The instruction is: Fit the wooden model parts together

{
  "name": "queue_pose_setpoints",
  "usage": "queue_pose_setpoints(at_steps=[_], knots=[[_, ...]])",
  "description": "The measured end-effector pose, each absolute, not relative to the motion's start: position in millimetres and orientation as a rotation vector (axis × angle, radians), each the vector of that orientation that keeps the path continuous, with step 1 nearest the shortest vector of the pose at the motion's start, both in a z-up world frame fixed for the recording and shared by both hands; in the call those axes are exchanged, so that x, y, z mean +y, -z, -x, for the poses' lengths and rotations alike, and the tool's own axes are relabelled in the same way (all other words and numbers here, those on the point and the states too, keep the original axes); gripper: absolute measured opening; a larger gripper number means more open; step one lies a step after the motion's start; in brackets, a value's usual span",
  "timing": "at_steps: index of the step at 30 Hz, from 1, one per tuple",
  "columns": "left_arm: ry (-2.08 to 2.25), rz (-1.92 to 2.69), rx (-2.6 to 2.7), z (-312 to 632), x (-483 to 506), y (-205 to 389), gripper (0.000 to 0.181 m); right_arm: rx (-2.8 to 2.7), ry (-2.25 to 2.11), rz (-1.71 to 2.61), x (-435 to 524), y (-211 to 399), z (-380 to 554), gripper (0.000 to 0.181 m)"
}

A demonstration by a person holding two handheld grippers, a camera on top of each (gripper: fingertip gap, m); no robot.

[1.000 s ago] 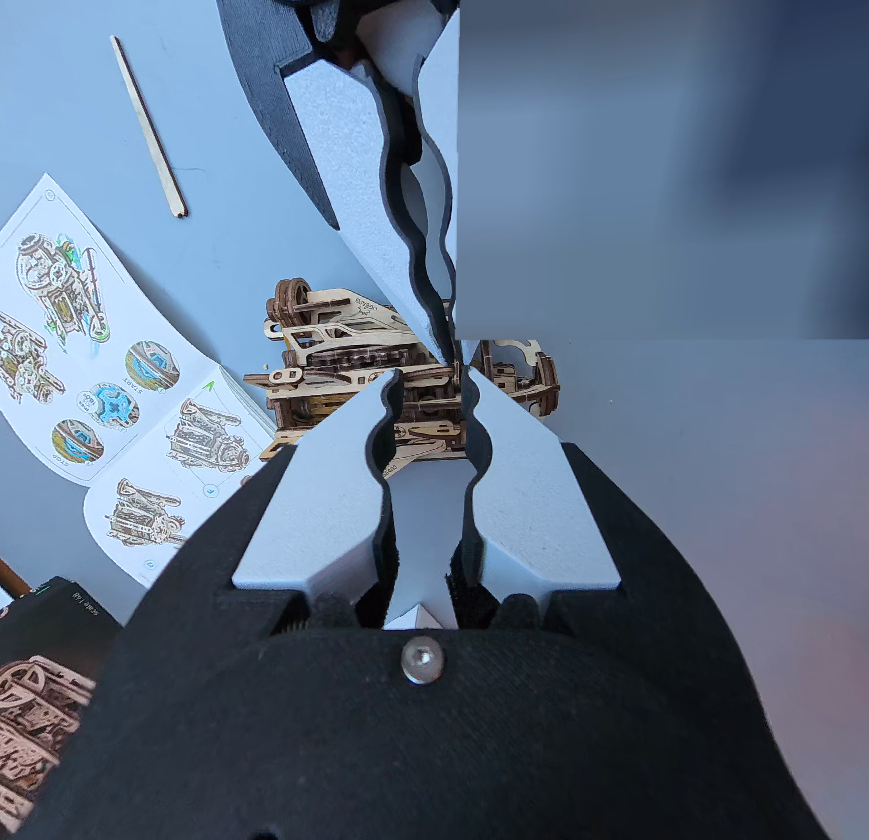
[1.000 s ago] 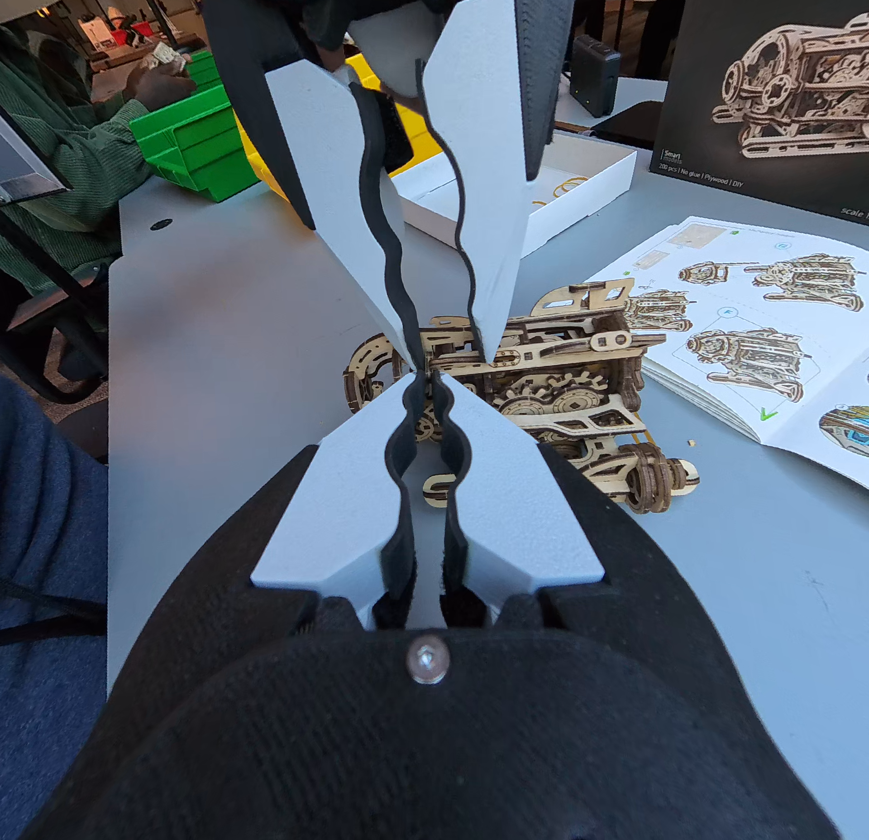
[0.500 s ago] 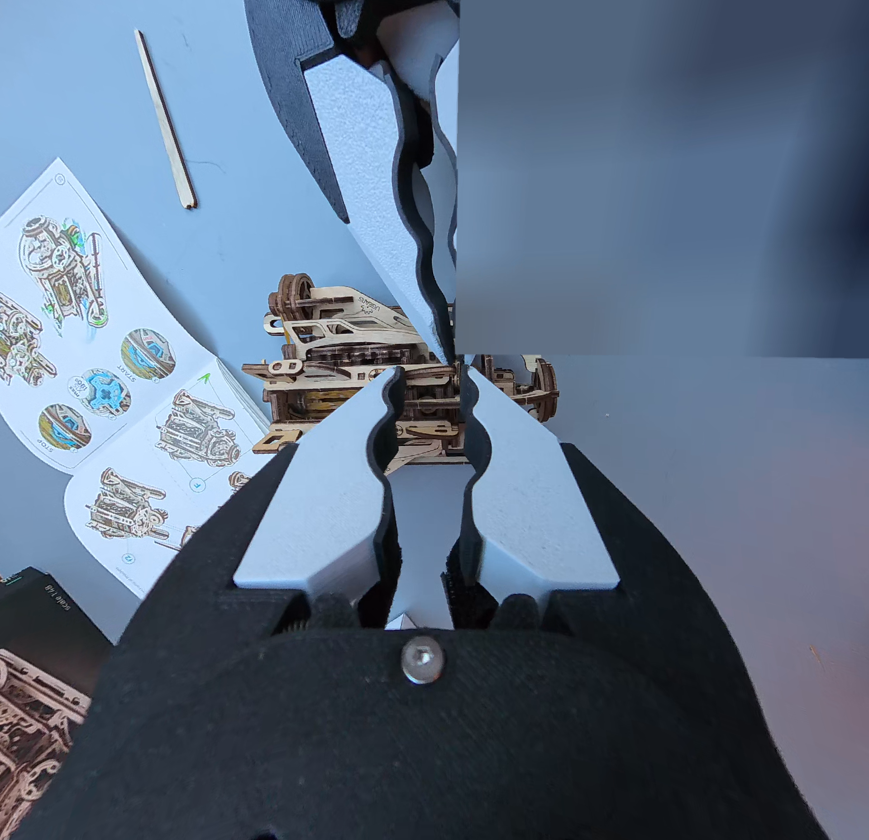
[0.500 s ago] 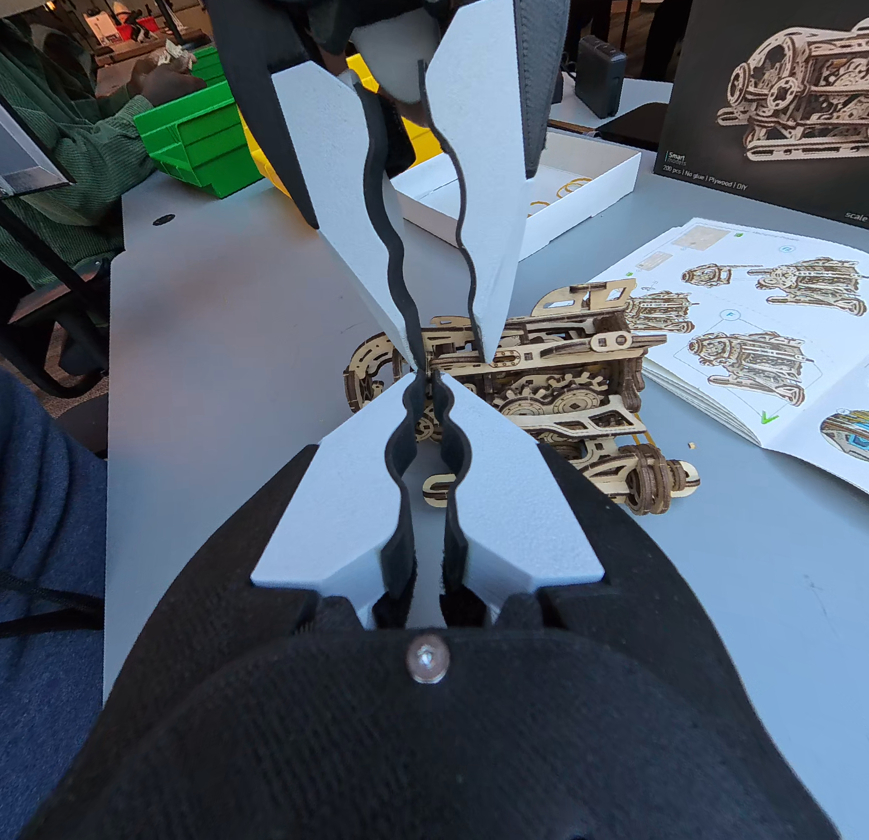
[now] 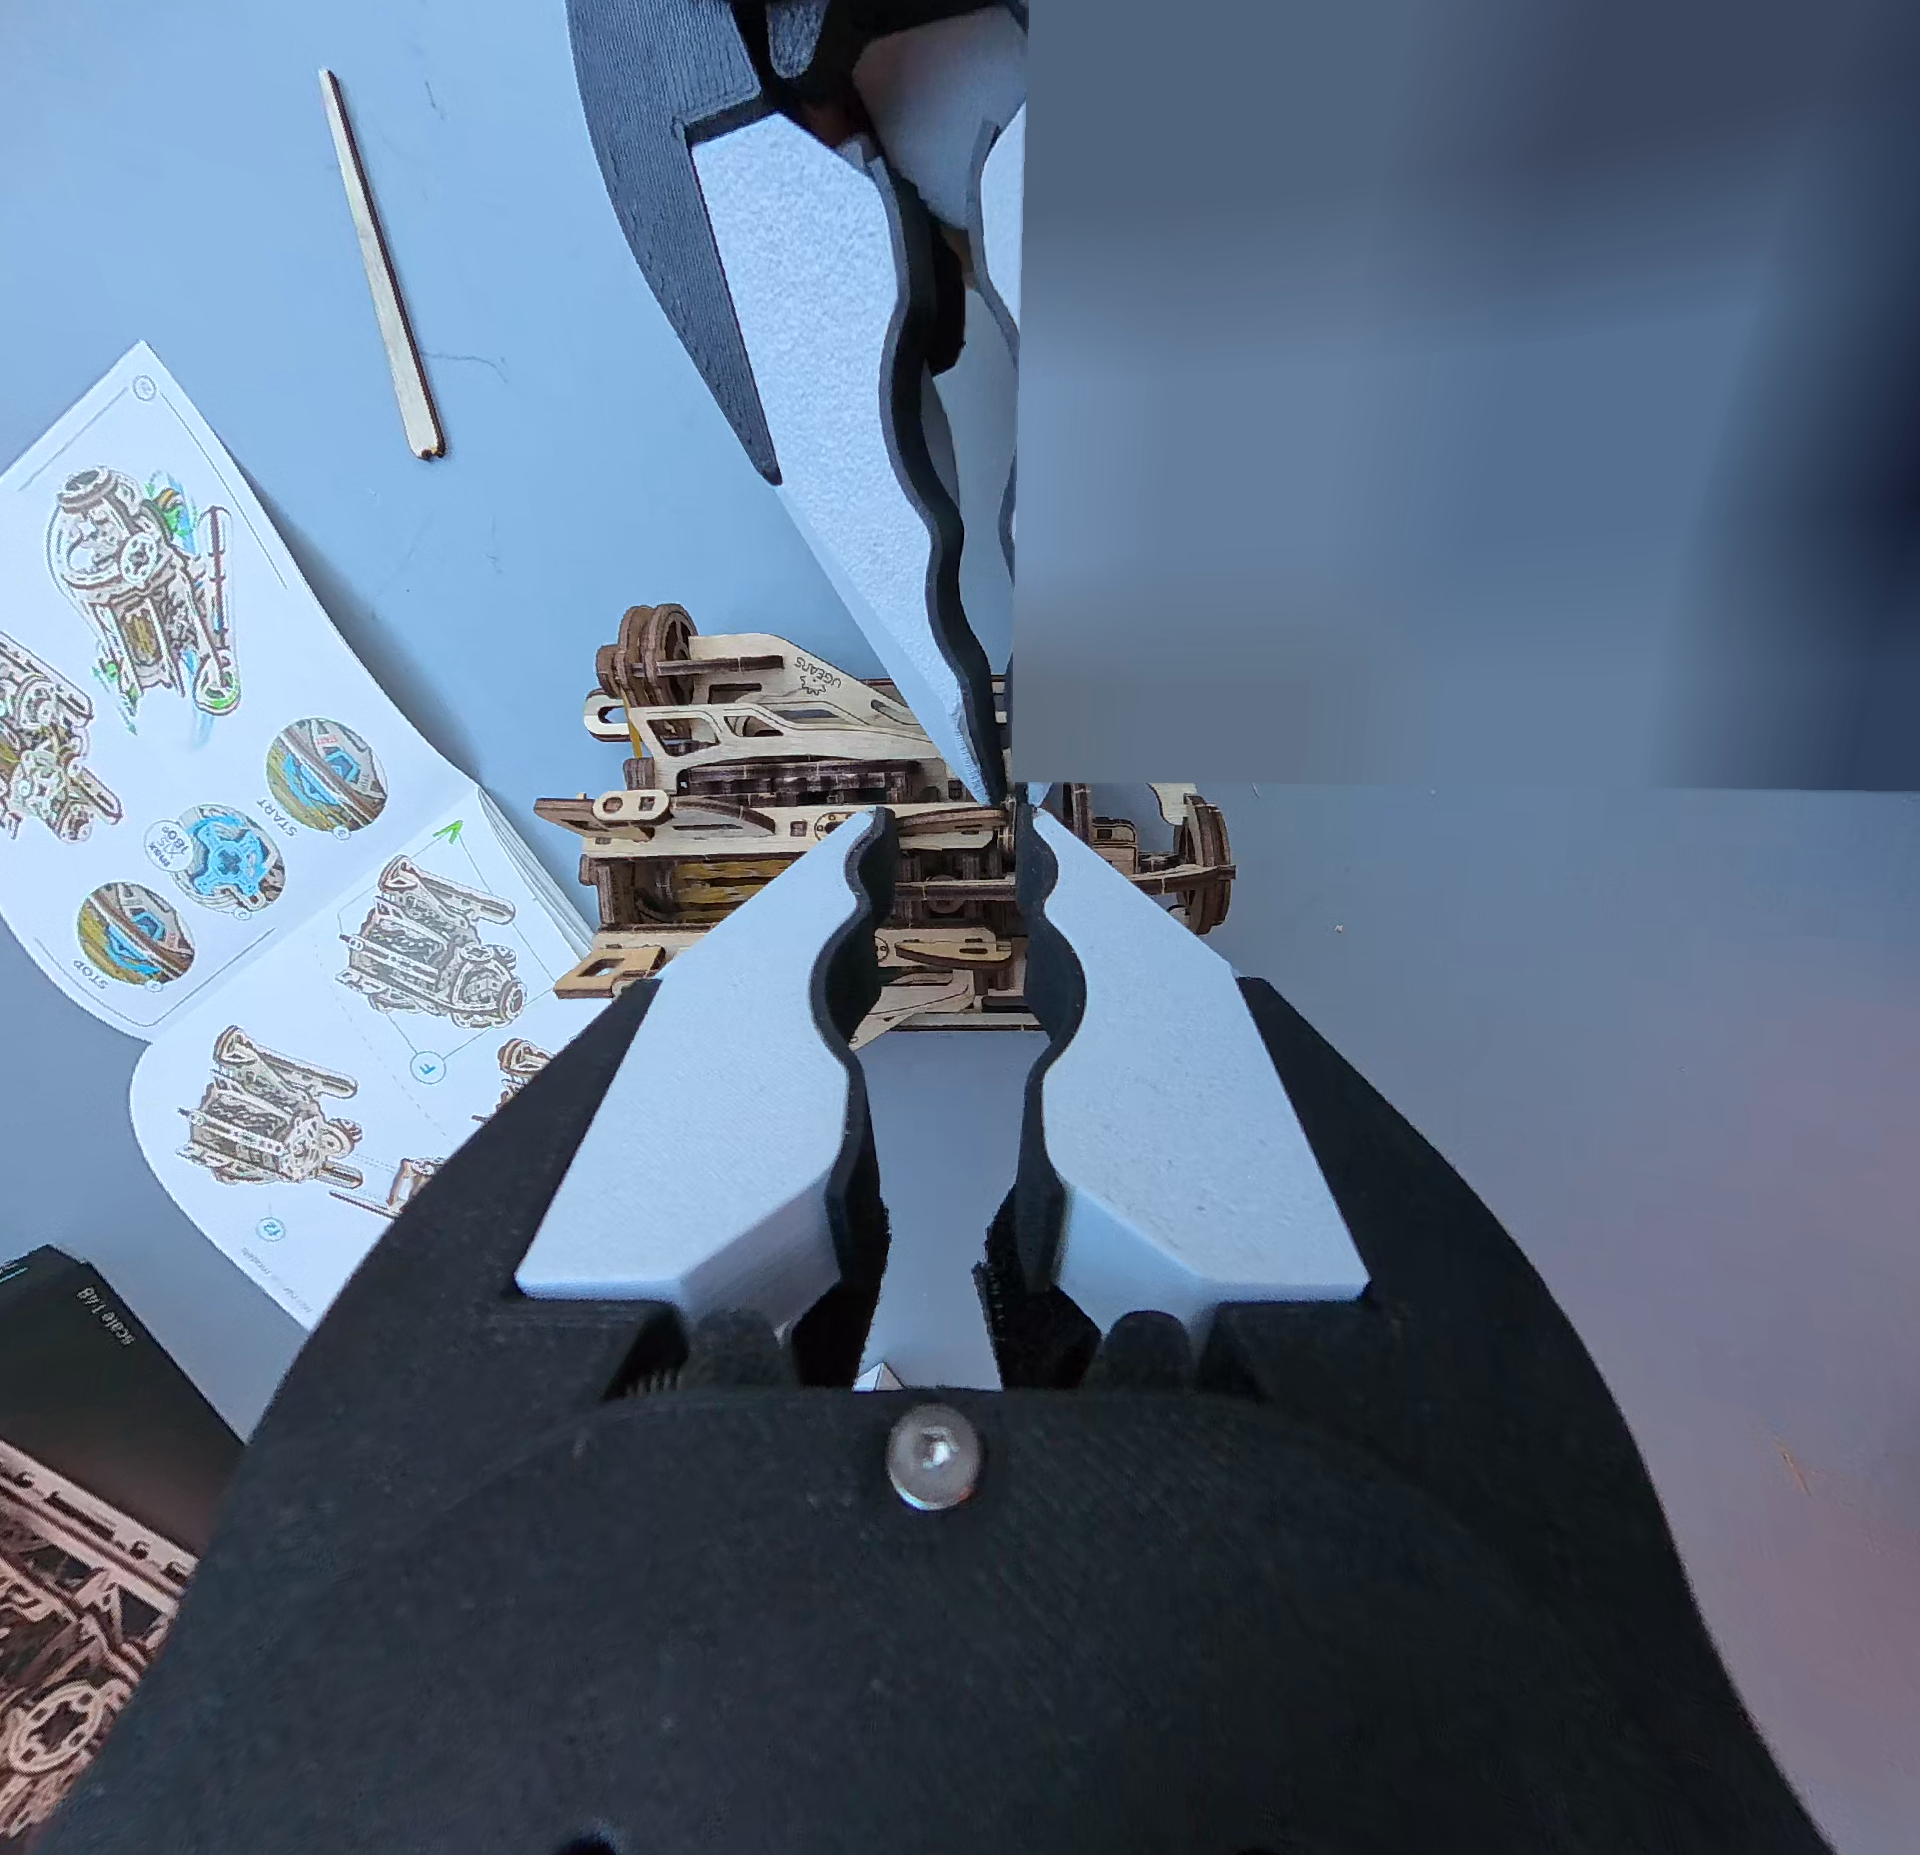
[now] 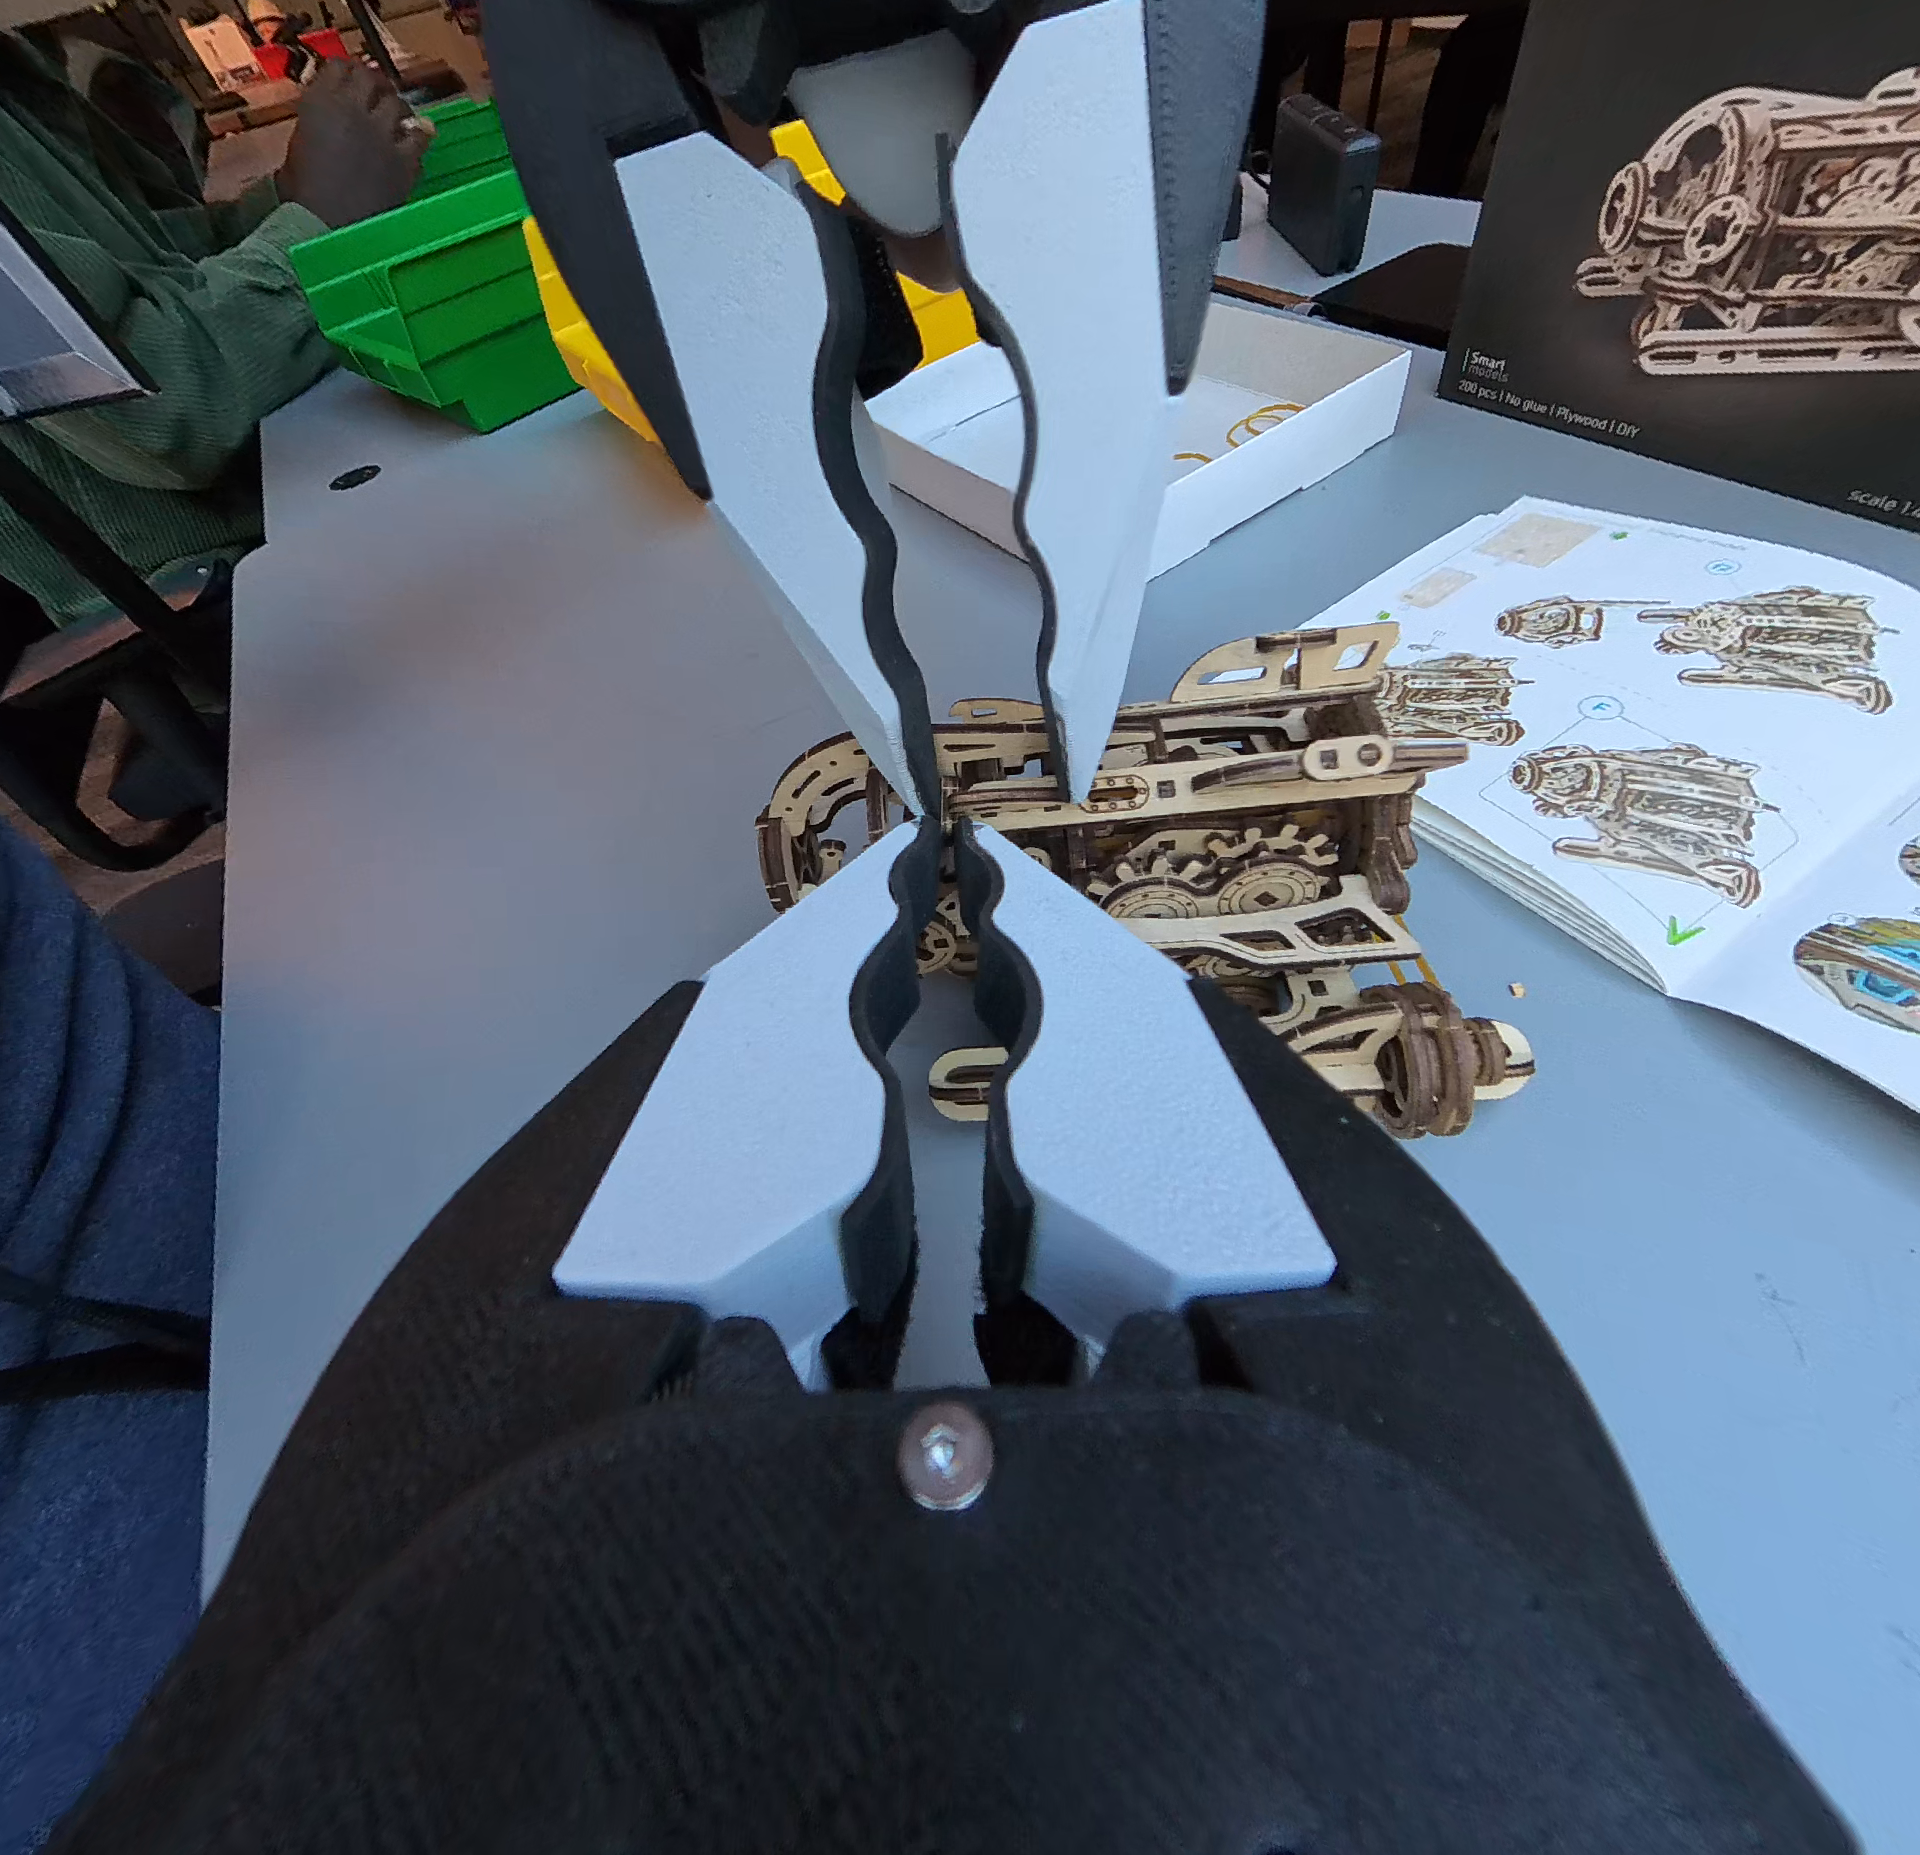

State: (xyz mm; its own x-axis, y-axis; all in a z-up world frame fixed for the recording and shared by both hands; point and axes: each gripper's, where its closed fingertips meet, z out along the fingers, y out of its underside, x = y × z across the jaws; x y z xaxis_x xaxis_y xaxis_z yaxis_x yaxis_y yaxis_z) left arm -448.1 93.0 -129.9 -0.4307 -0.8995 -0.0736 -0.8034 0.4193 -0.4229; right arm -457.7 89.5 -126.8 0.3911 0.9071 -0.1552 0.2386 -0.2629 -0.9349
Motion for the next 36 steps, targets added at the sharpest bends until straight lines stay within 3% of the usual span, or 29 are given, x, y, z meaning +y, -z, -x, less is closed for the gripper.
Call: queue_pose_setpoints(at_steps=[8, 15, 36], knots=[[0.450, 1.476, 2.403, 448.4, 92.7, 130.0, 0.021, -1.039, -0.873, 1.685, 88.0, 120.8, 450.9, 0.007], [0.456, 1.478, 2.398, 448.3, 92.6, 130.0, 0.021, -1.046, -0.786, 1.706, 96.2, 126.6, 449.2, 0.028], [0.464, 1.476, 2.397, 448.4, 92.5, 129.6, 0.021, -1.063, -0.724, 1.681, 98.6, 127.2, 453.4, 0.023]])
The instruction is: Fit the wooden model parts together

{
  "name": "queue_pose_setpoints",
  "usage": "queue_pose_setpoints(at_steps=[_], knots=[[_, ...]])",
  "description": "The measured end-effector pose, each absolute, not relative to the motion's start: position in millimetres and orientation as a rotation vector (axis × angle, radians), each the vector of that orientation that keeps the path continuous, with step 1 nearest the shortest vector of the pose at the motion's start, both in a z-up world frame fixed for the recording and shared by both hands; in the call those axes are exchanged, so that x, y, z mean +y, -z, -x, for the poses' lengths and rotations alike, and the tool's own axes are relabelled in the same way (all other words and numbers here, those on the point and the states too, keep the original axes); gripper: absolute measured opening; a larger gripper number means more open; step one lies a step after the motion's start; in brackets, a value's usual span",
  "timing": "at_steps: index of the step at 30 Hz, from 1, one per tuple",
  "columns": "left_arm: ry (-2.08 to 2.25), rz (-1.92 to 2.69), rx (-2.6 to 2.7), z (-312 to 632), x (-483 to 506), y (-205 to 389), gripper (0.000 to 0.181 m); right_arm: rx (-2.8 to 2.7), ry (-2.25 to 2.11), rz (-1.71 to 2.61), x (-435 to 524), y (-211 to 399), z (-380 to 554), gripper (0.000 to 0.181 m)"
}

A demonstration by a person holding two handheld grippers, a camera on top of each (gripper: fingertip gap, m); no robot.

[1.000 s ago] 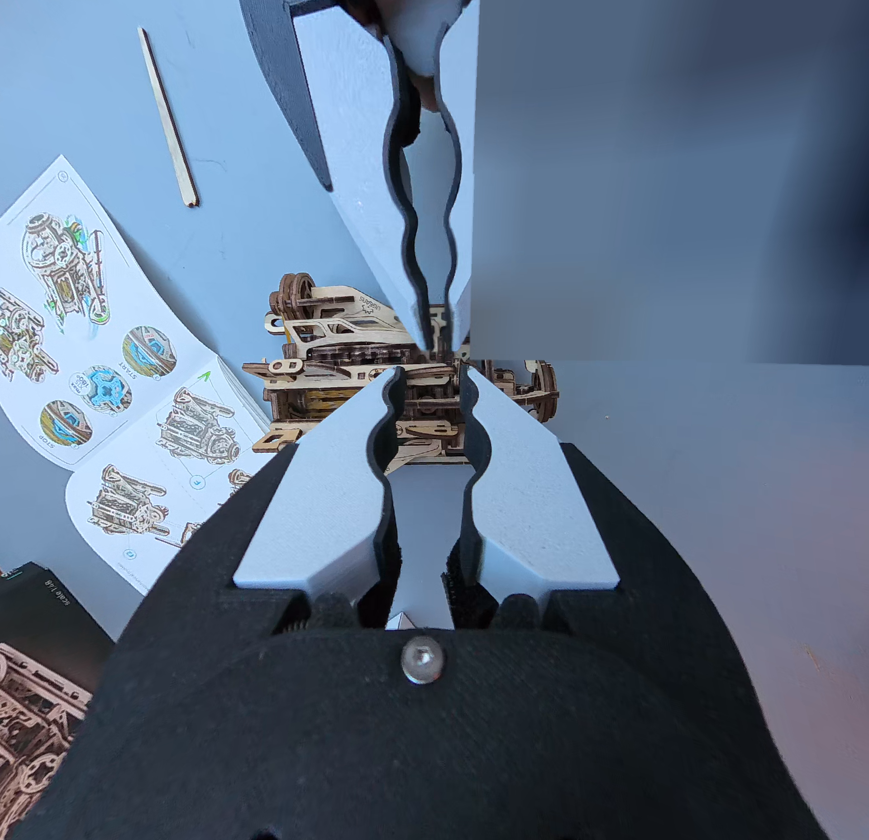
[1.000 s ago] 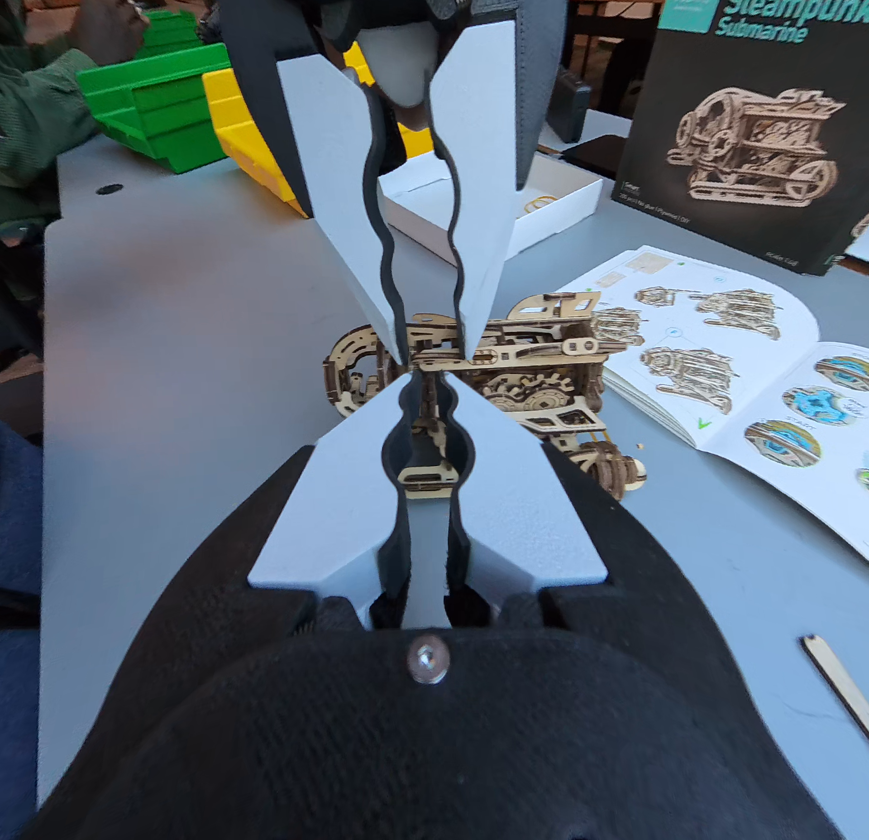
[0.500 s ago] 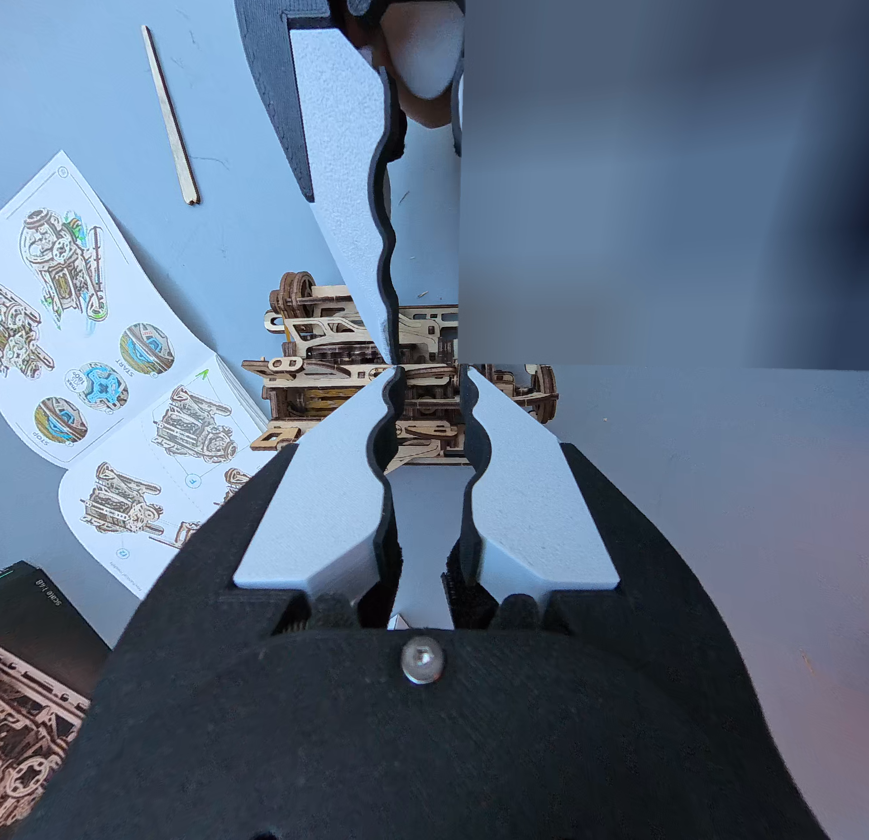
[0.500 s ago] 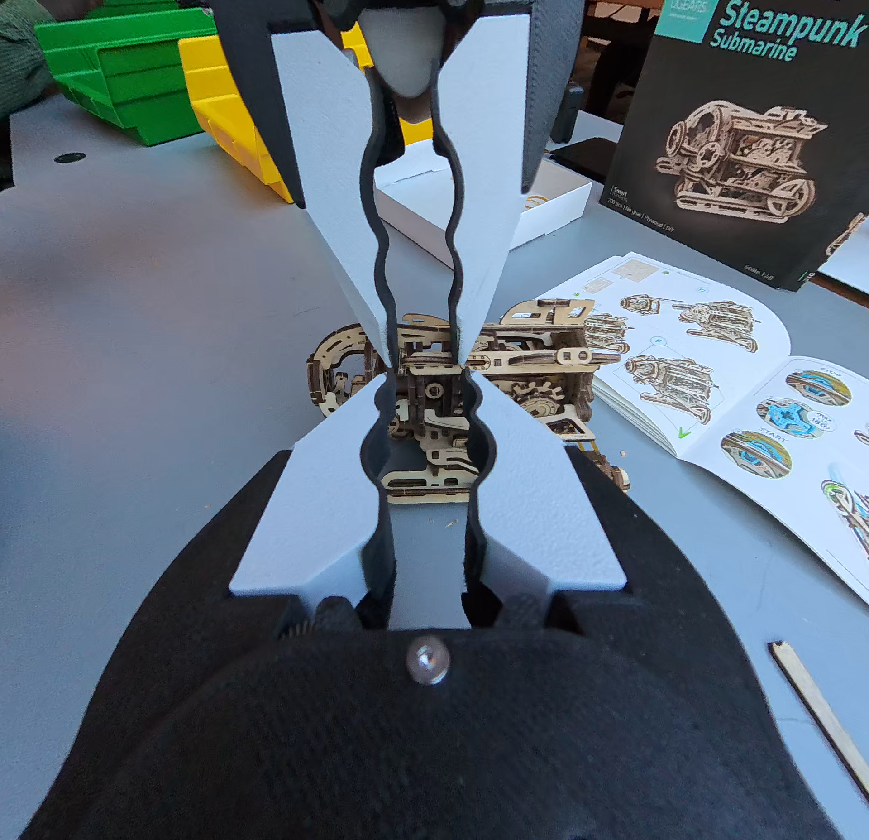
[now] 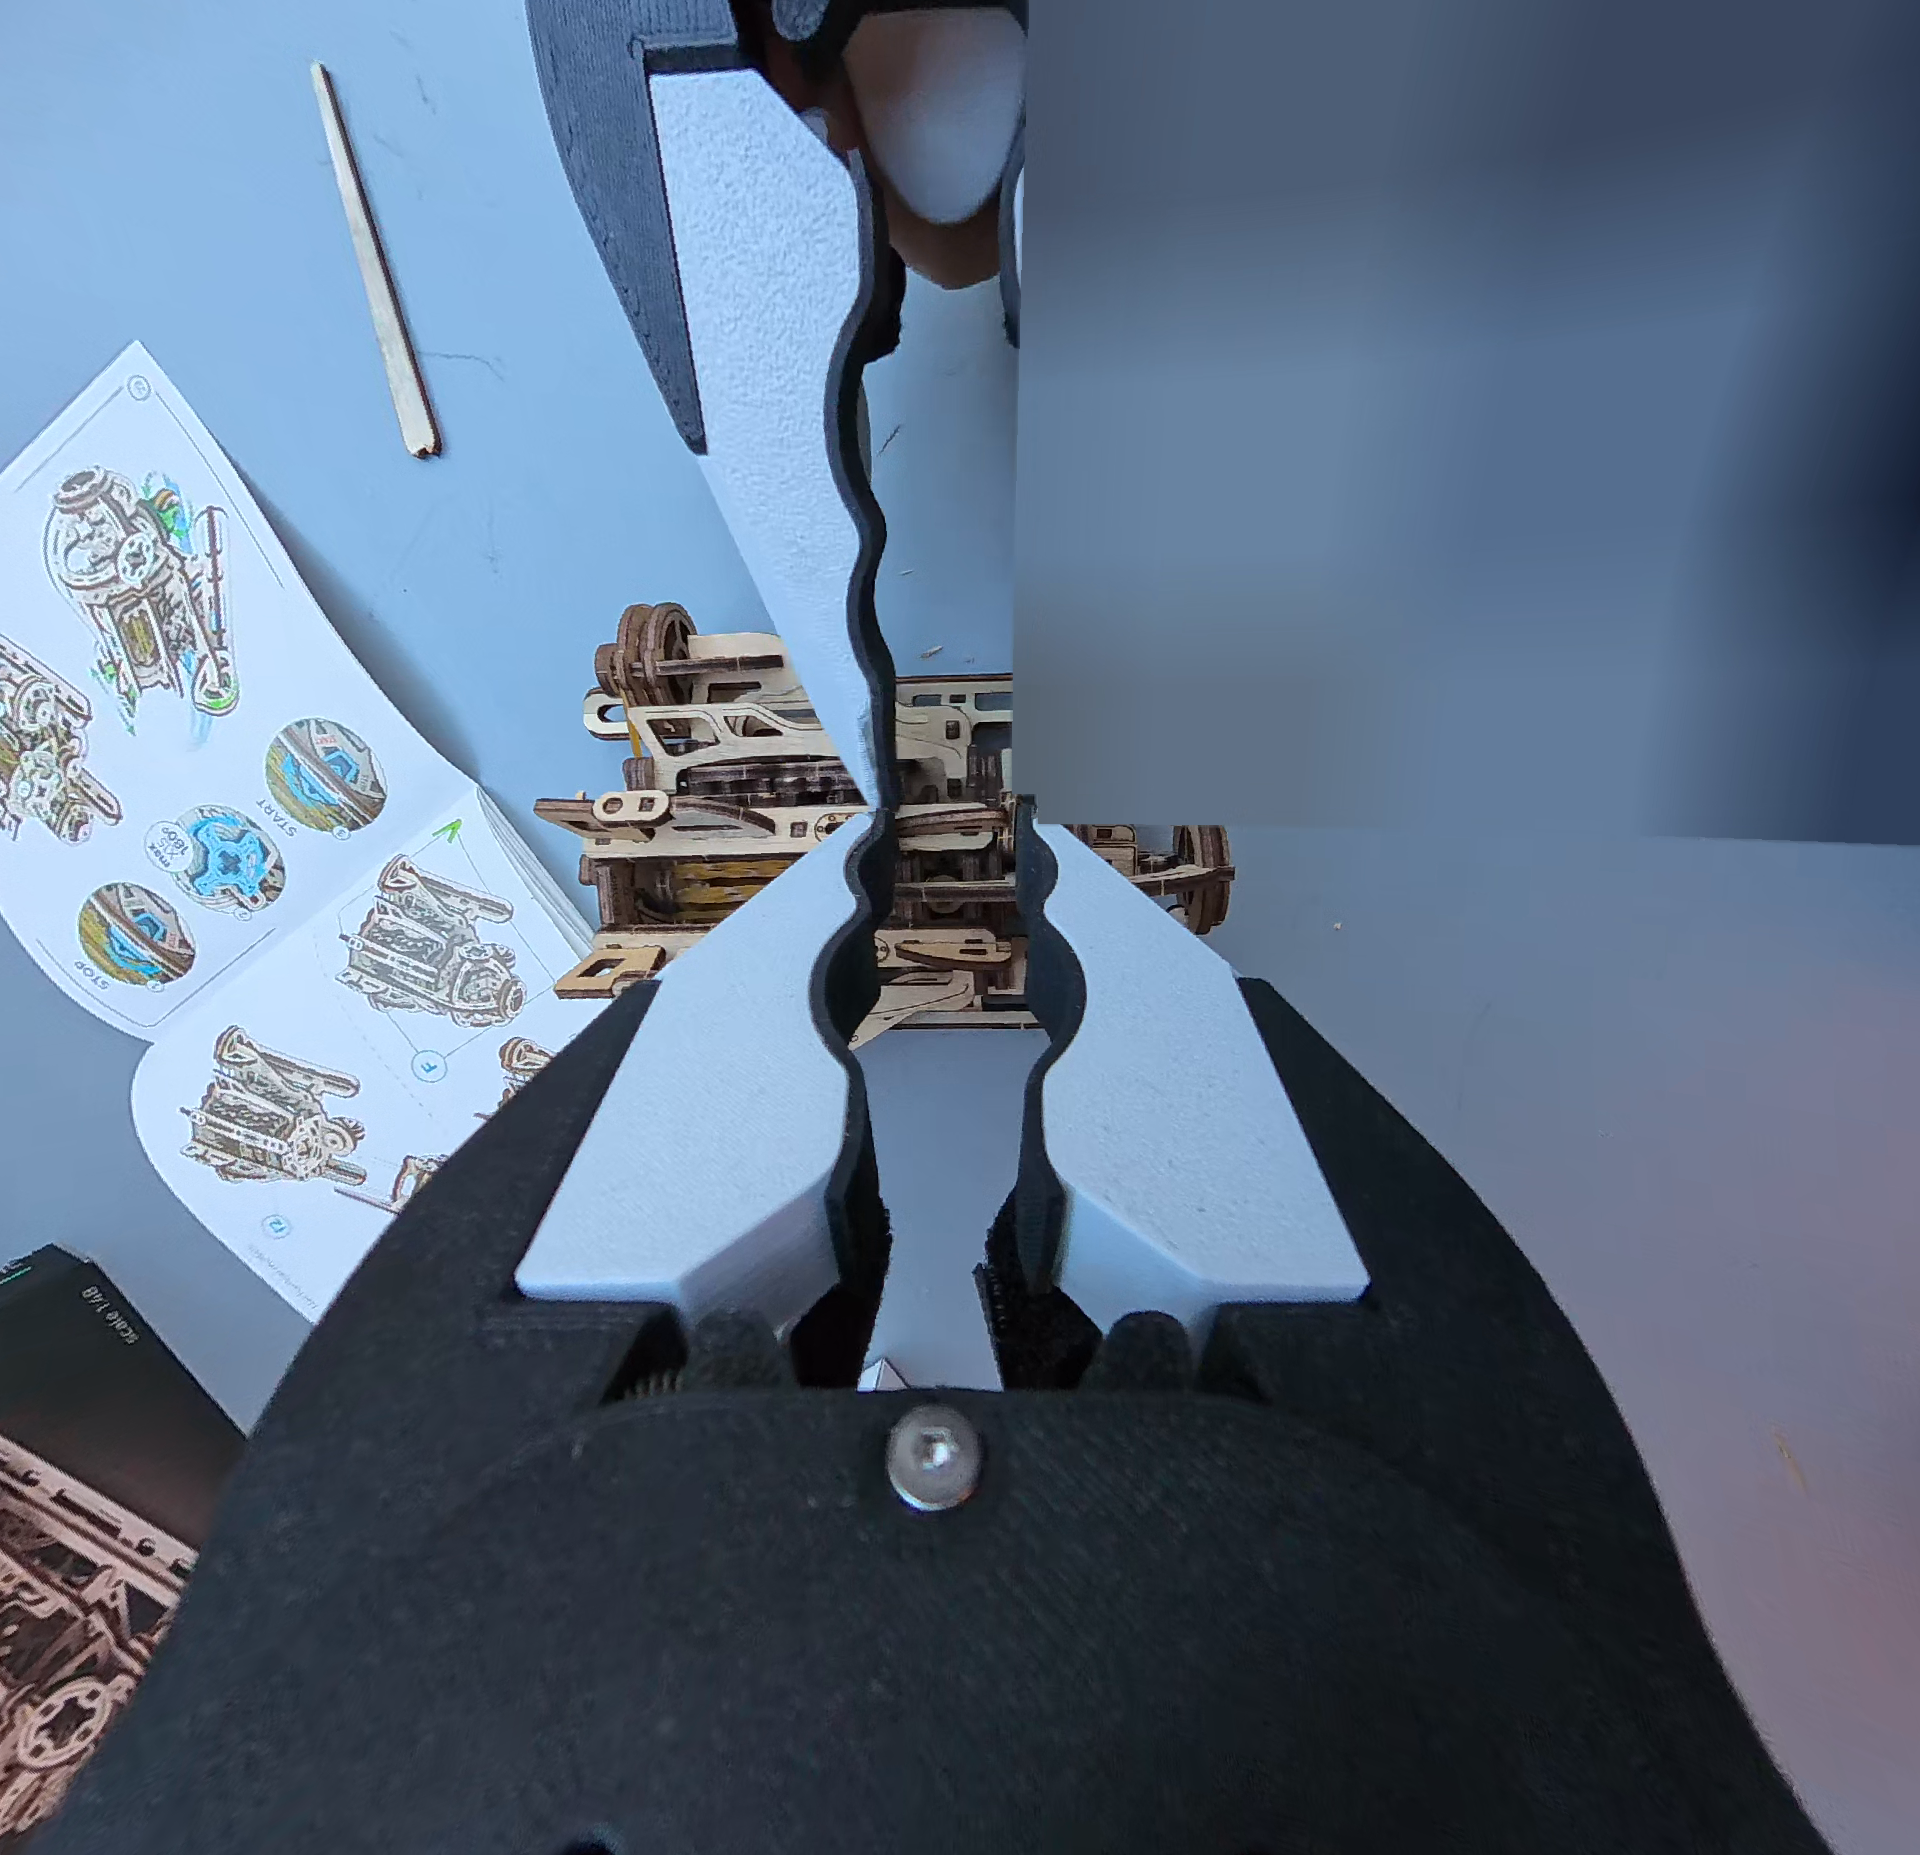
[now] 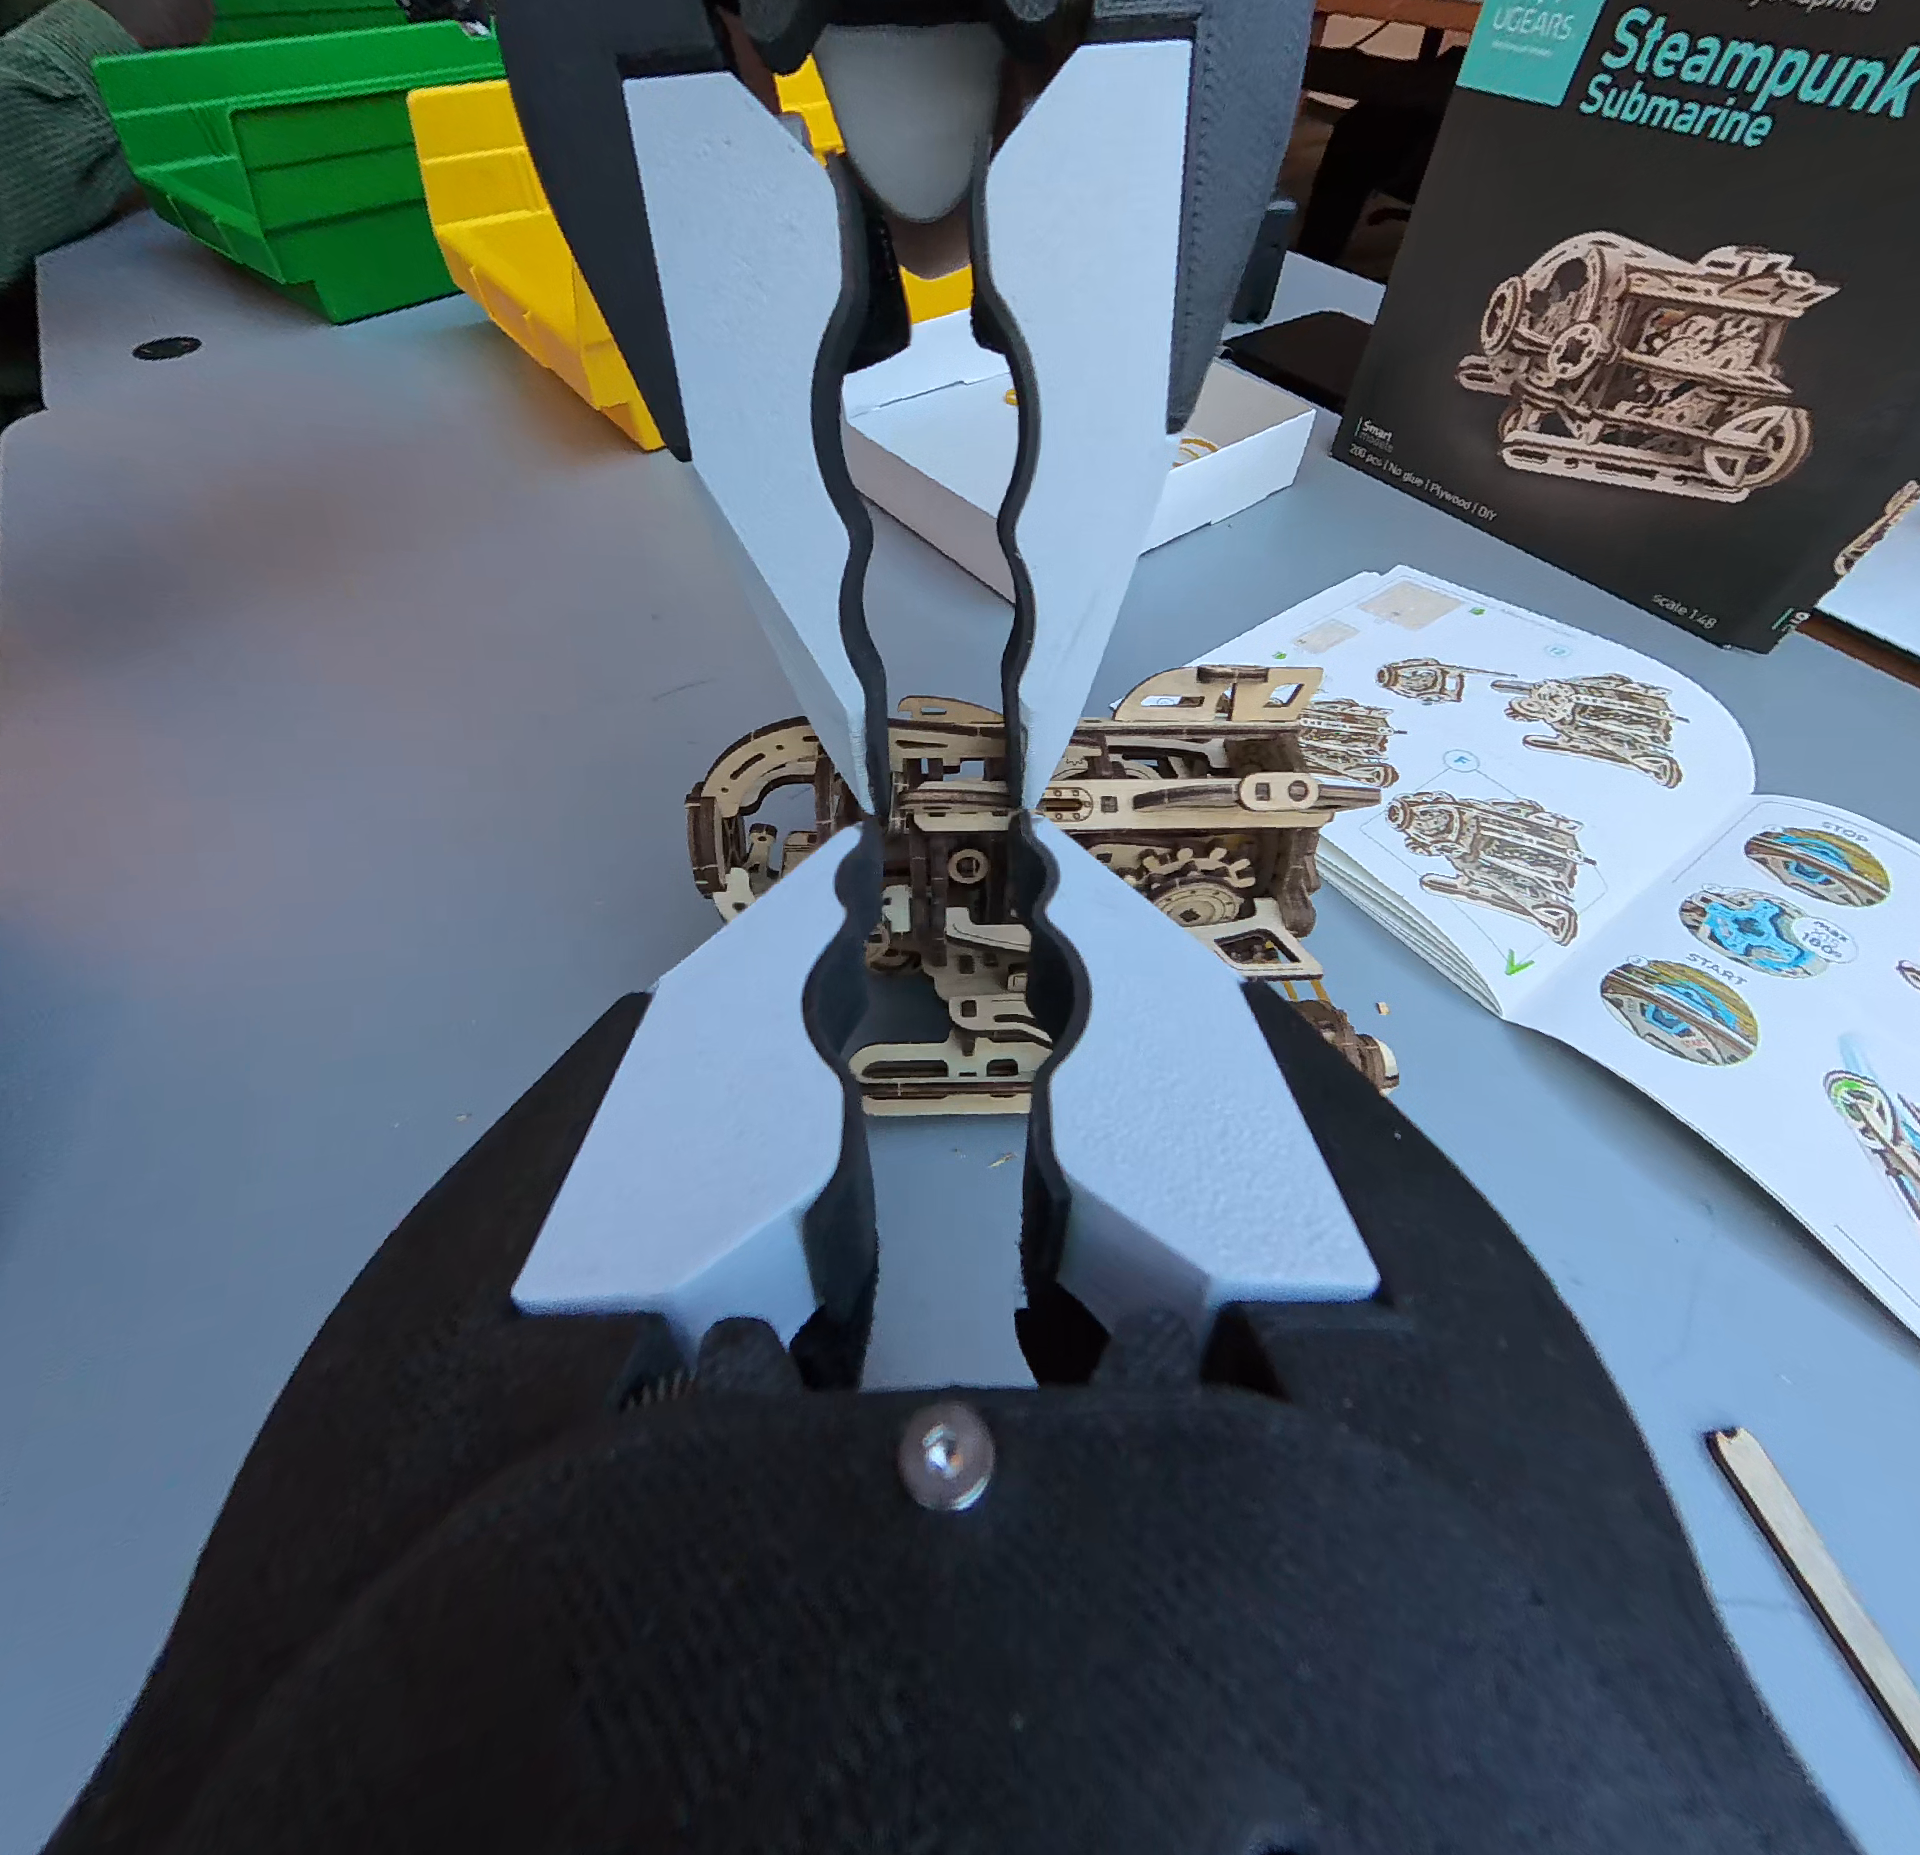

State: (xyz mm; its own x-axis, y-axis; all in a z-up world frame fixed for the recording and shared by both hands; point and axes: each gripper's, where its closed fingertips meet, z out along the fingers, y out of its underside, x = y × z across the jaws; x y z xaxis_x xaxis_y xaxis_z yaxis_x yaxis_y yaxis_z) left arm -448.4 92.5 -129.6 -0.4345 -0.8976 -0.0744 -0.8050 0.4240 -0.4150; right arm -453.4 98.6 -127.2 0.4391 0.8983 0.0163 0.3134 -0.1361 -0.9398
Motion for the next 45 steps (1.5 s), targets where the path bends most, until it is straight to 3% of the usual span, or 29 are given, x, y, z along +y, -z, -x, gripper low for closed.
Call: queue_pose_setpoints(at_steps=[31, 45], knots=[[0.484, 1.542, 2.403, 449.3, 91.4, 127.7, 0.027, -1.047, -0.725, 1.673, 99.8, 126.7, 453.9, 0.023], [0.265, 1.386, 2.557, 451.6, 94.5, 130.8, 0.028, -1.051, -0.727, 1.673, 100.4, 126.8, 454.7, 0.024]])
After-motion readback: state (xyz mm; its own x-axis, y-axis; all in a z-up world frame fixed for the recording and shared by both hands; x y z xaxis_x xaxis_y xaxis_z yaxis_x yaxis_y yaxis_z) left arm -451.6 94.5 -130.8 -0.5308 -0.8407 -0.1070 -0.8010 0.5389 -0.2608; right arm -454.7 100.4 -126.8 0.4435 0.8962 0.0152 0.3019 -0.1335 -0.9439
